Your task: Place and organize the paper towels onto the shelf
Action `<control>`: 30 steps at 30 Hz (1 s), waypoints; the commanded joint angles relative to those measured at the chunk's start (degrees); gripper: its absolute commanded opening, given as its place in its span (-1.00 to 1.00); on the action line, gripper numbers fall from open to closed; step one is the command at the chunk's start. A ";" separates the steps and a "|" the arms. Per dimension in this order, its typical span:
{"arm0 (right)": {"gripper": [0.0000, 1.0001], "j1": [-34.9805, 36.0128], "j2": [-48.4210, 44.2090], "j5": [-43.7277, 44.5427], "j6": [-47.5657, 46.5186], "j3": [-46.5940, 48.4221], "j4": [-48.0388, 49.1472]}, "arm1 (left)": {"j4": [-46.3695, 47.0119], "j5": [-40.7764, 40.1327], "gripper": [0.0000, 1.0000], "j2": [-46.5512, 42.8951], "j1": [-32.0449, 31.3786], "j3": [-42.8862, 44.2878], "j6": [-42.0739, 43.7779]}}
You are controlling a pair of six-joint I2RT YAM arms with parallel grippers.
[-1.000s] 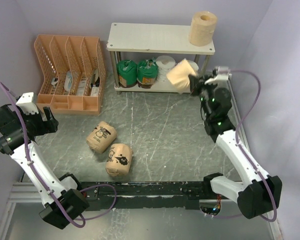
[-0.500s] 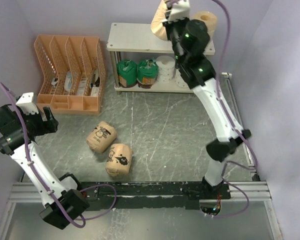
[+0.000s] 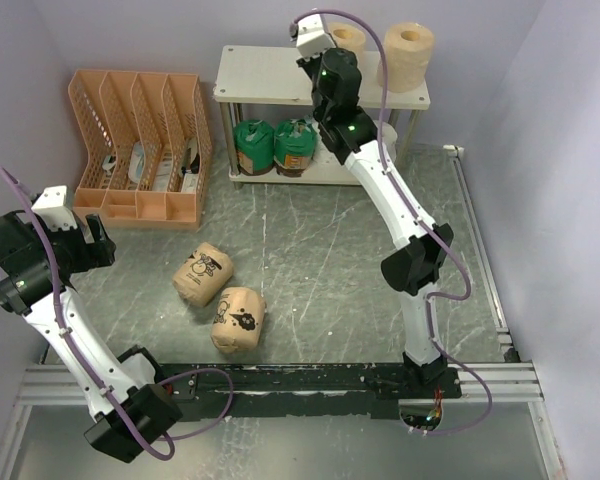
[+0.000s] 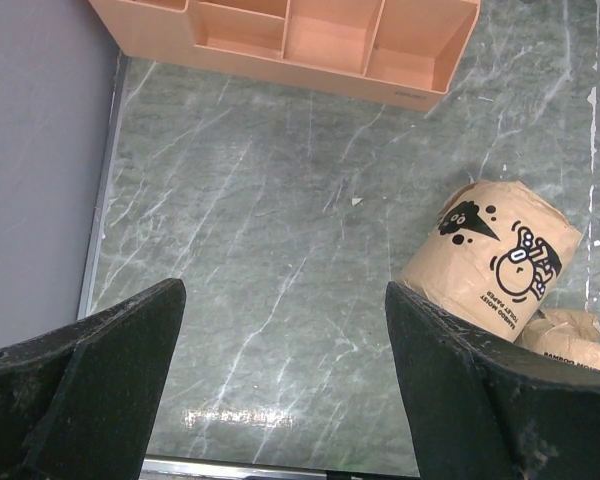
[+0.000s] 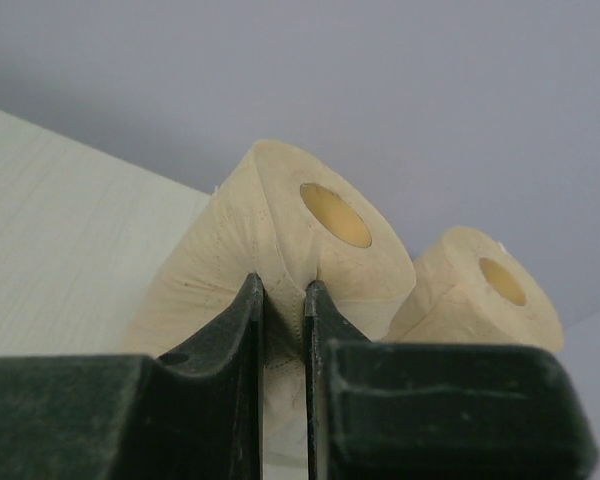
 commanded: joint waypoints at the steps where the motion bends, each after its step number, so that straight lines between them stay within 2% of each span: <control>1: -1.00 -3.06 1.03 0.93 -1.33 3.12 5.76 | 1.32 -0.41 0.86 -0.35 0.54 -0.34 -0.54; 11: -1.00 -6.28 0.61 -0.28 -3.33 -0.08 6.86 | 1.36 -0.40 0.86 0.22 0.58 -0.34 -0.61; 12: -0.84 -6.19 0.24 -1.04 -2.86 -0.45 6.47 | 1.37 -0.41 0.86 0.22 0.54 -0.34 -0.62; 13: -0.57 -6.19 -0.27 -1.87 -1.81 -0.93 6.28 | 1.36 -0.47 0.86 0.27 0.52 -0.34 -0.63; 14: 0.02 -6.15 -1.35 -2.81 -0.96 -2.01 6.39 | 1.32 -0.50 0.86 0.24 0.56 -0.34 -0.64; 15: 0.44 -6.11 -2.39 -5.00 -0.04 -3.10 6.51 | 1.34 -0.57 0.86 0.23 0.59 -0.34 -0.63; 16: 0.62 -5.96 -3.43 -7.23 1.41 -3.98 6.27 | 1.37 -0.60 0.86 0.27 0.54 -0.34 -0.70; 17: 0.87 -5.93 -4.68 -9.41 3.19 -5.05 6.19 | 1.42 -0.69 0.86 0.27 0.60 -0.34 -0.74; 18: 0.98 -5.86 -5.82 -11.84 5.18 -6.03 6.13 | 1.45 -0.68 0.86 0.27 0.55 -0.40 -0.72; 21: 1.00 -5.49 -10.47 -17.72 12.09 -9.48 5.86 | 1.41 -0.85 0.86 0.36 0.55 -0.41 -0.78; 24: 1.00 -2.36 -18.62 -21.32 17.51 -21.44 8.18 | 1.49 -1.14 0.86 0.36 0.55 -0.42 -0.89; 26: 1.00 -0.17 -26.75 -24.60 22.94 -35.58 13.13 | 1.53 -1.34 0.86 0.27 0.53 -0.38 -1.12; 30: 1.00 0.05 -40.74 -37.64 40.91 -69.53 29.86 | 0.28 -0.02 0.84 2.84 0.61 0.57 -0.74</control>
